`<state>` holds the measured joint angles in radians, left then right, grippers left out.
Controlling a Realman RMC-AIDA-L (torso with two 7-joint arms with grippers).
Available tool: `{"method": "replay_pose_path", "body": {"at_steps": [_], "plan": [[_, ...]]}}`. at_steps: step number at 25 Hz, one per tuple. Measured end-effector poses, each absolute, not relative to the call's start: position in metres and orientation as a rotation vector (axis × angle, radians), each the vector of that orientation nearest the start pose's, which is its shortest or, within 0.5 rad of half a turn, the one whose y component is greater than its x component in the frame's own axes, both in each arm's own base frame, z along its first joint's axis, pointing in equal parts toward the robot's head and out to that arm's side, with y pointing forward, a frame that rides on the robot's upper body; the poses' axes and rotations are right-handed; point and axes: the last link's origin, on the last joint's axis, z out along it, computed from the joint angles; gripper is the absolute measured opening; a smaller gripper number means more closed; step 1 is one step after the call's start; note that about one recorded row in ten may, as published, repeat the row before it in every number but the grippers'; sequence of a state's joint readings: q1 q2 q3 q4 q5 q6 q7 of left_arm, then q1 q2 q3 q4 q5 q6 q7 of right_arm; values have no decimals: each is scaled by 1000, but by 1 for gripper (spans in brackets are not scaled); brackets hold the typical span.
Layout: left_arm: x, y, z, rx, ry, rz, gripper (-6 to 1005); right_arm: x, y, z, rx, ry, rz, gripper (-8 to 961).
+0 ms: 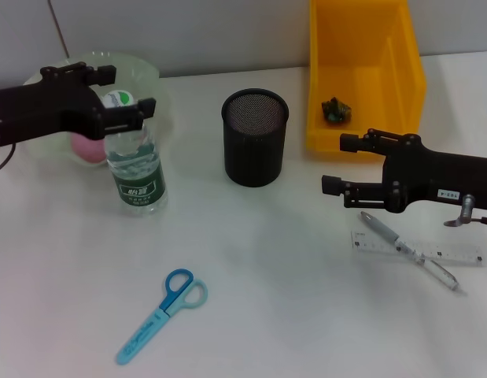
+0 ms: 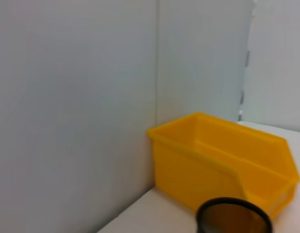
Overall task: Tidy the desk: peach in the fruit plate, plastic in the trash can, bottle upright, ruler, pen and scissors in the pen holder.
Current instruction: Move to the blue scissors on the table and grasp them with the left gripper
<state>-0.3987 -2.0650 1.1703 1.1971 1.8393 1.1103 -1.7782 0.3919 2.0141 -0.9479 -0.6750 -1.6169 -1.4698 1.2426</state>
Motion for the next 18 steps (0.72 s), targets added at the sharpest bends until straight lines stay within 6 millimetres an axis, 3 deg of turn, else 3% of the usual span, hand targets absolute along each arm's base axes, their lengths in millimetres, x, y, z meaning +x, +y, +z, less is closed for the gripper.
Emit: {"method": "replay_pose_path", "body": {"at_steps": [6,8,18], "plan": [[-192,362,47,-2538,-400,-463,813,275,322,21,-2578,474,789,841],[-189,347,59,-2563,-358,-405,812,275,322,21,-2577,476,790,840],[-188,328,63,-2625,-378,-236,813,276,324,25,-2563,469,790,840]]}}
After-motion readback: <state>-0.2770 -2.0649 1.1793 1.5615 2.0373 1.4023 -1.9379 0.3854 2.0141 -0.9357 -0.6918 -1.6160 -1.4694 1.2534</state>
